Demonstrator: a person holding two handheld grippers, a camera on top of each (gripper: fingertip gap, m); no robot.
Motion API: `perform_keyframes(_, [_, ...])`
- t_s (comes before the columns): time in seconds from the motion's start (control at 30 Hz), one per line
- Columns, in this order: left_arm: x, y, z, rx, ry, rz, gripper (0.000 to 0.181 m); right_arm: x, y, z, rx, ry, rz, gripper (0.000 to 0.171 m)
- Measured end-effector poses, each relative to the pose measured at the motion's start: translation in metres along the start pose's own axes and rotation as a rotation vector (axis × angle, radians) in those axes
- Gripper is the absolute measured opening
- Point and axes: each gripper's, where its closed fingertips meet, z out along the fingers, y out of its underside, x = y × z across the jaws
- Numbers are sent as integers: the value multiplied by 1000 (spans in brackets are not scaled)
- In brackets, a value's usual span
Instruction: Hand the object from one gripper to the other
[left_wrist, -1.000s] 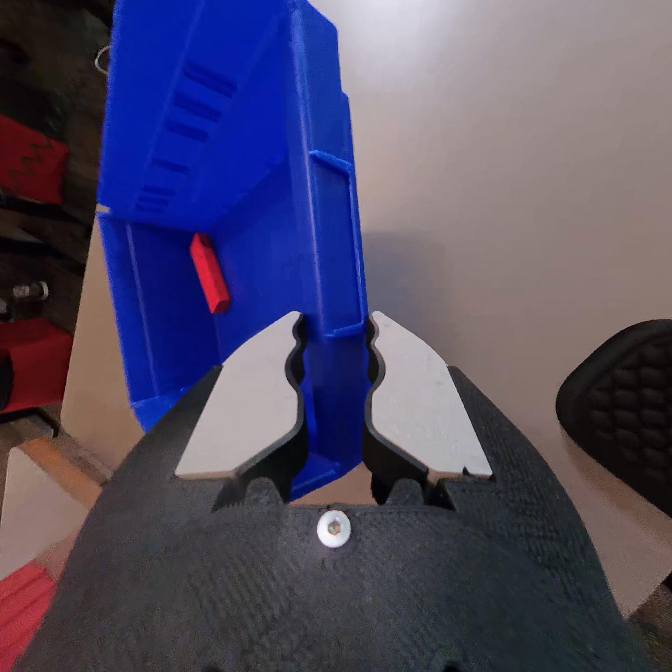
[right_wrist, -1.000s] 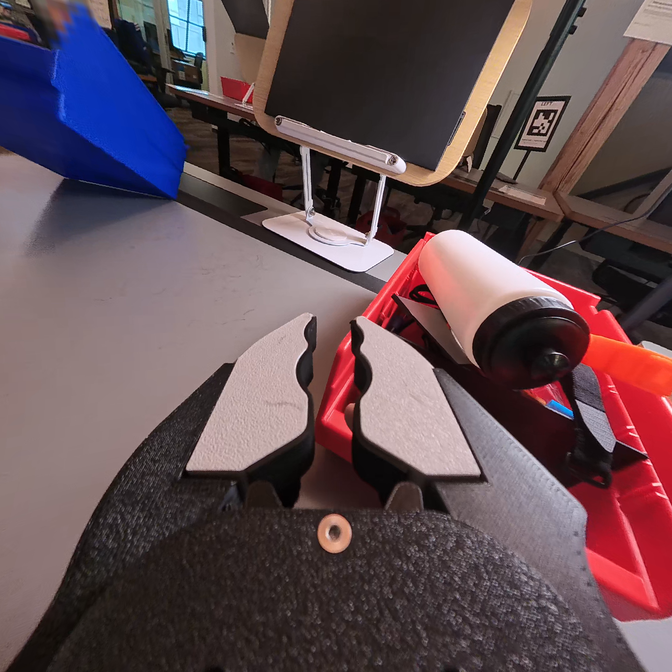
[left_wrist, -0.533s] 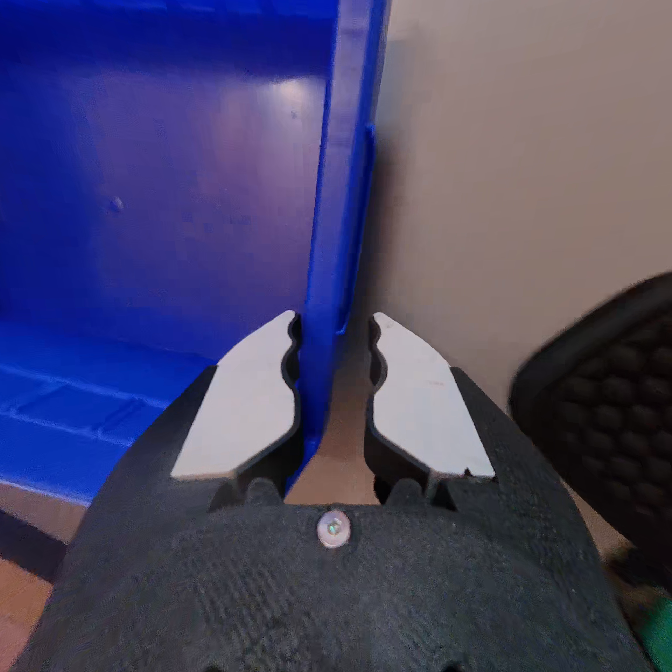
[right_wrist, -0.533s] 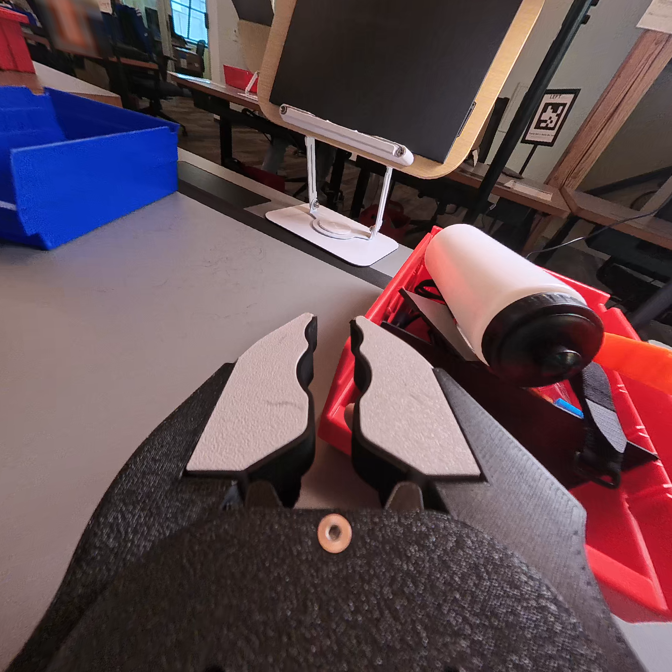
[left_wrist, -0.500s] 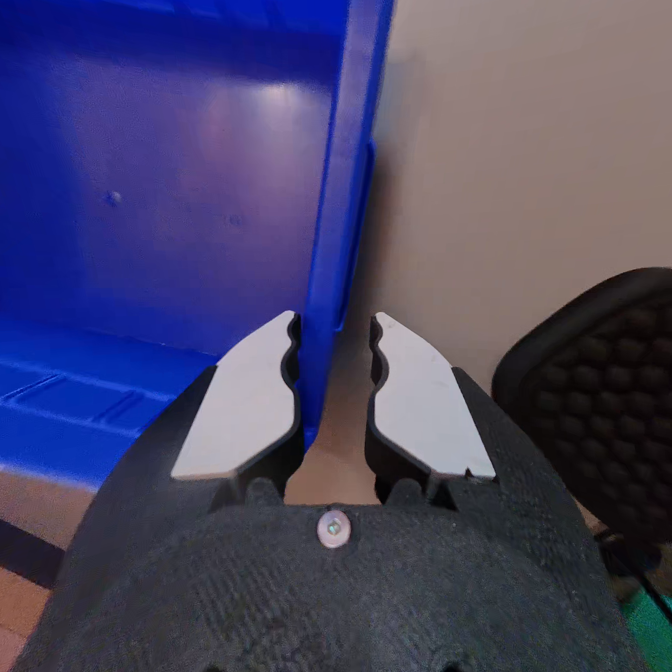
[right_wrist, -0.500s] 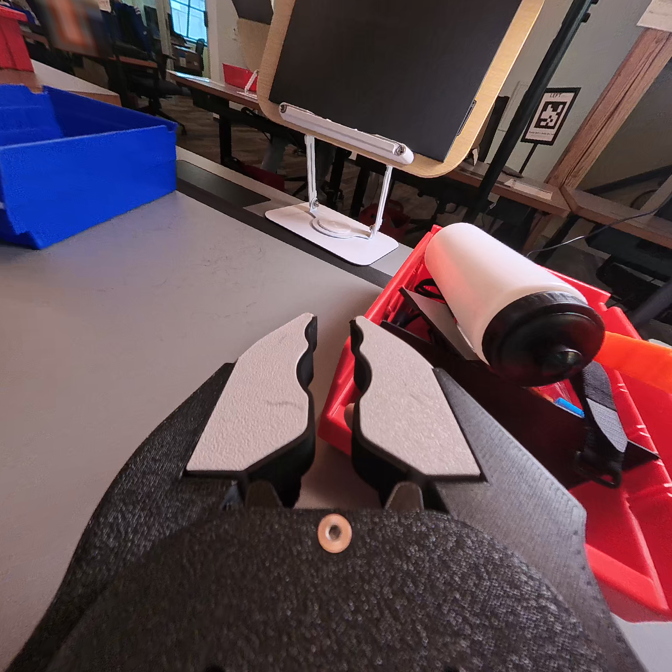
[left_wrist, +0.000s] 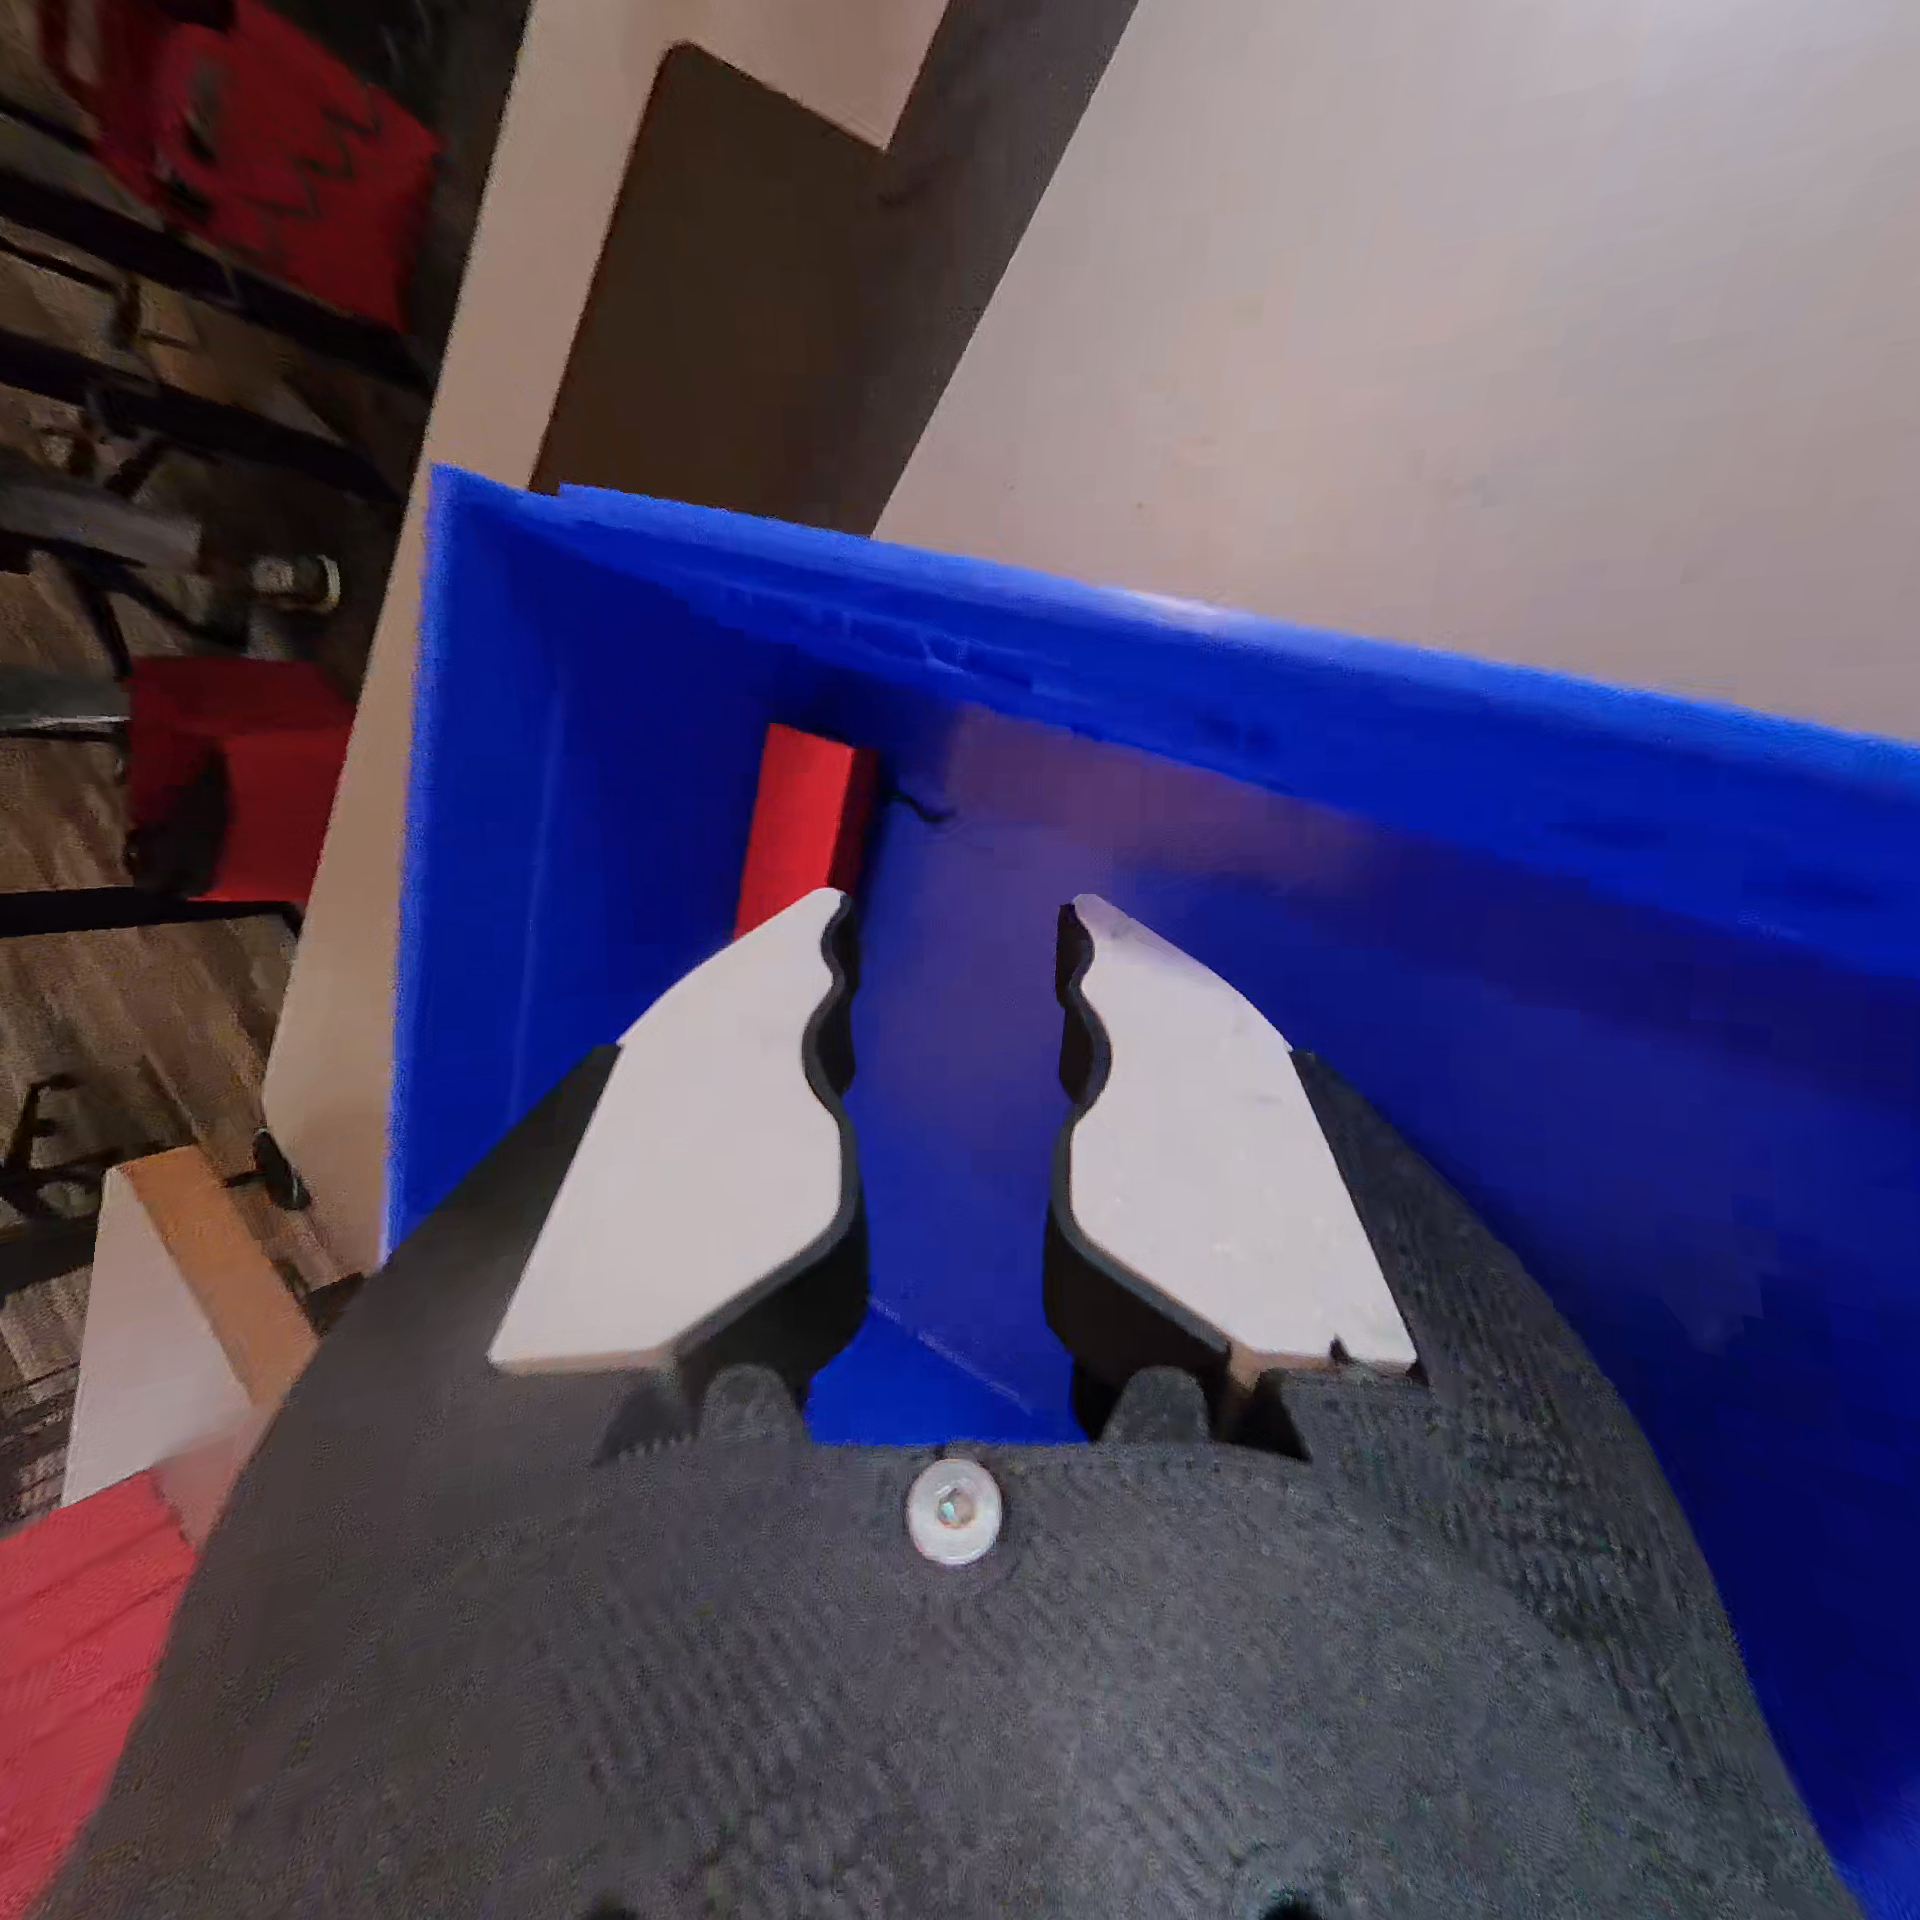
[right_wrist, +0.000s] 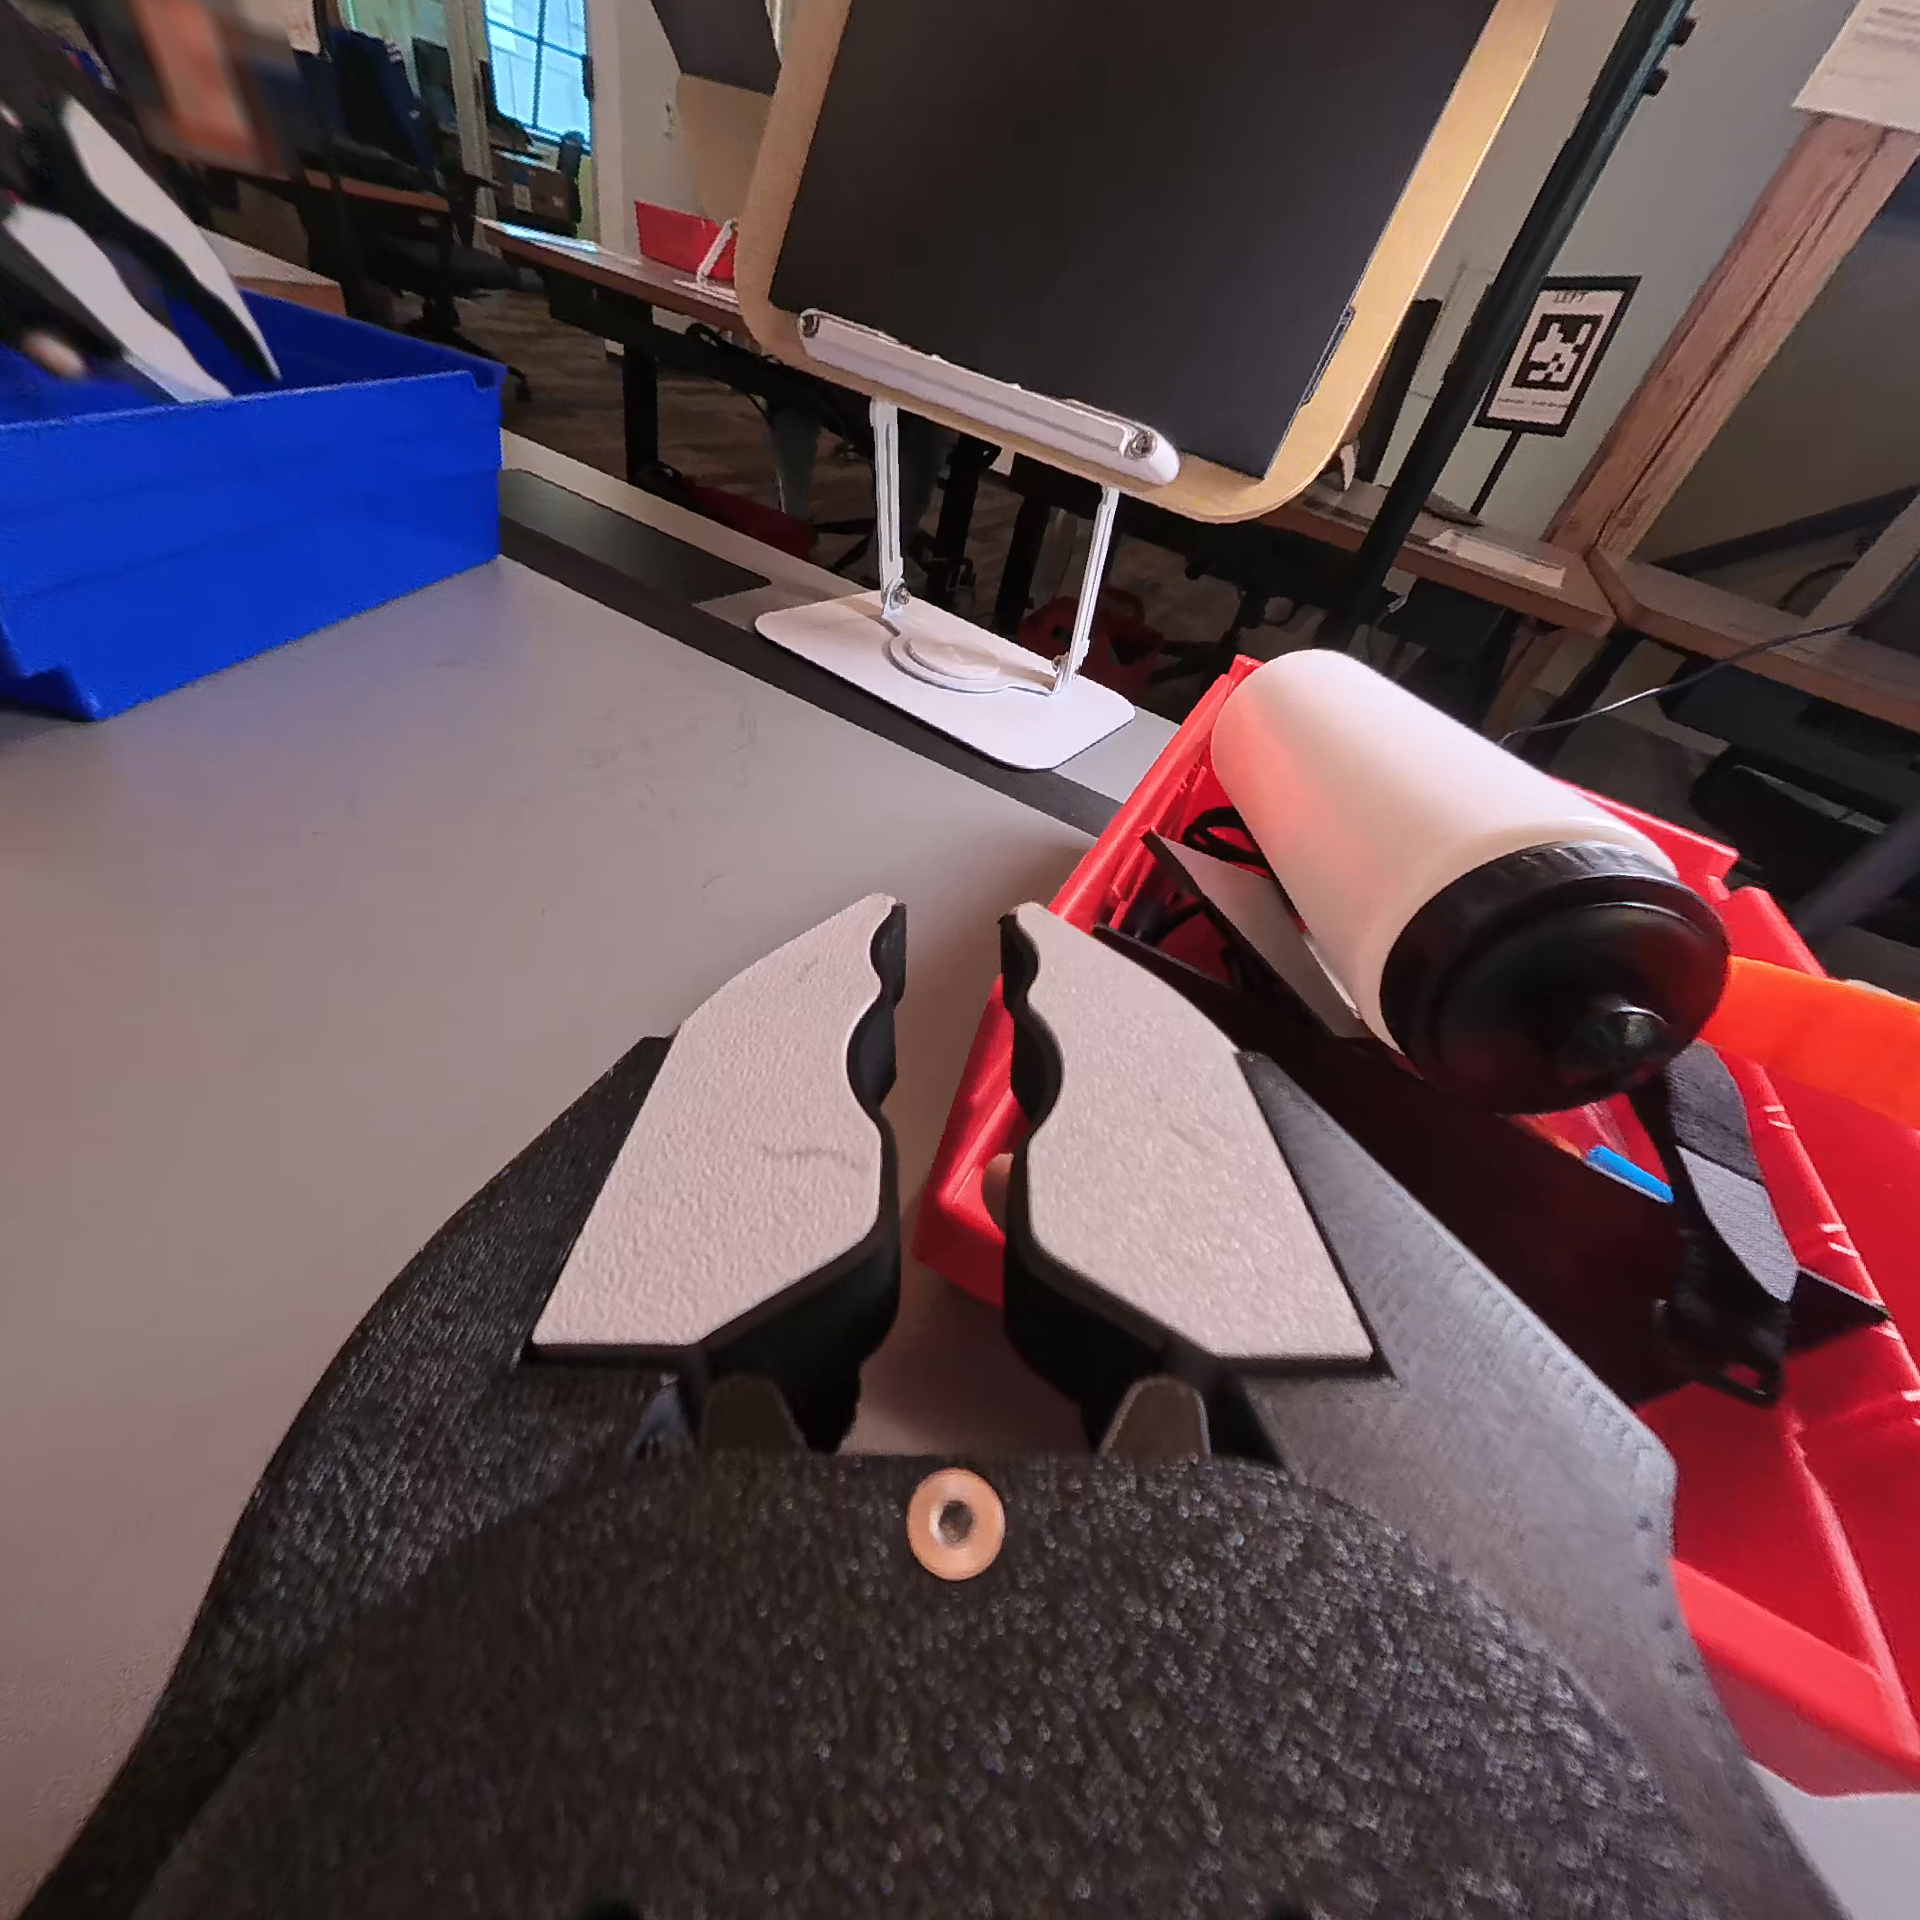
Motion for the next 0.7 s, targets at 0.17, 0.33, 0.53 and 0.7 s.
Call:
perform_keyframes(0.17, [-13,13,58,-93,-20,-14,38,8,0,-6,13,18,23,17])
perform_keyframes(0.33, [-15,14,78,-76,-5,-38,18,12,3,-7,11,23,32,17])
perform_keyframes(0.53, [-21,6,56,-54,-11,-36,2,13,8,-6,-3,21,29,17])
perform_keyframes(0.7, [-42,-30,-18,167,-64,-140,1,11,10,-5,-5,15,43,17])
